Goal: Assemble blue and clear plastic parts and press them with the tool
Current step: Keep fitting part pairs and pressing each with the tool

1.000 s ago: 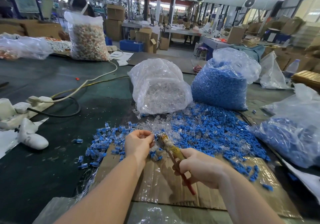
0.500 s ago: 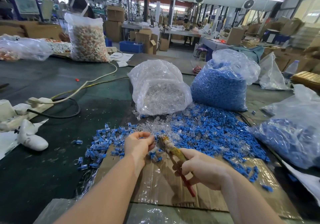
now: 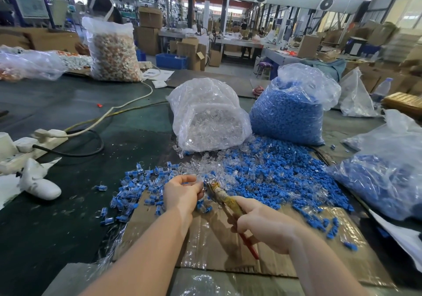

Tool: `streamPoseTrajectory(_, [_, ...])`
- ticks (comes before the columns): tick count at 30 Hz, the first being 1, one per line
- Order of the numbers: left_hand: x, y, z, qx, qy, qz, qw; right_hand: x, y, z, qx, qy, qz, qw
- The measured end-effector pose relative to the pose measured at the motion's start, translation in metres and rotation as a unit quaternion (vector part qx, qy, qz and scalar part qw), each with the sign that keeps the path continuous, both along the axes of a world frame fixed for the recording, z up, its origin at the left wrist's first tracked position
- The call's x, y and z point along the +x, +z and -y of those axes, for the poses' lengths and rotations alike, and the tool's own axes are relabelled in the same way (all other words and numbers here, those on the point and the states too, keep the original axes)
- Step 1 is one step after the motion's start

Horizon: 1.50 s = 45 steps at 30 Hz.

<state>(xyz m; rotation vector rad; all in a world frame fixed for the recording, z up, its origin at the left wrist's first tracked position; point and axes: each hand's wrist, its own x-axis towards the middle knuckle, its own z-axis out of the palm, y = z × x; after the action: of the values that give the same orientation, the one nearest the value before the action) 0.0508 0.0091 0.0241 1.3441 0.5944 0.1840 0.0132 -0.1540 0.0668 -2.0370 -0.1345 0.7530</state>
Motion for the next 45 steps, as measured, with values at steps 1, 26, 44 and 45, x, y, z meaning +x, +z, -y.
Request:
streamPoseTrajectory(1, [0.0,0.0,0.001,-0.002,0.003,0.0,1.0,0.0,-0.001,-0.001,-0.004,-0.001,0.005,1.0])
streamPoseTrajectory(26, [-0.006,0.009,0.007,-0.004,0.009,-0.007,1.0,-0.011,-0.01,0.002,0.18,-0.103,0.003,0.978])
streamPoseTrajectory(44, [-0.009,-0.024,-0.042,0.535,-0.032,0.023,0.844,0.024,-0.057,0.054,-0.423,-0.205,0.315,0.825])
streamPoseTrajectory(45, [-0.009,-0.025,-0.042,0.545,-0.036,0.022,0.837,0.024,-0.06,0.056,-0.434,-0.198,0.312,0.822])
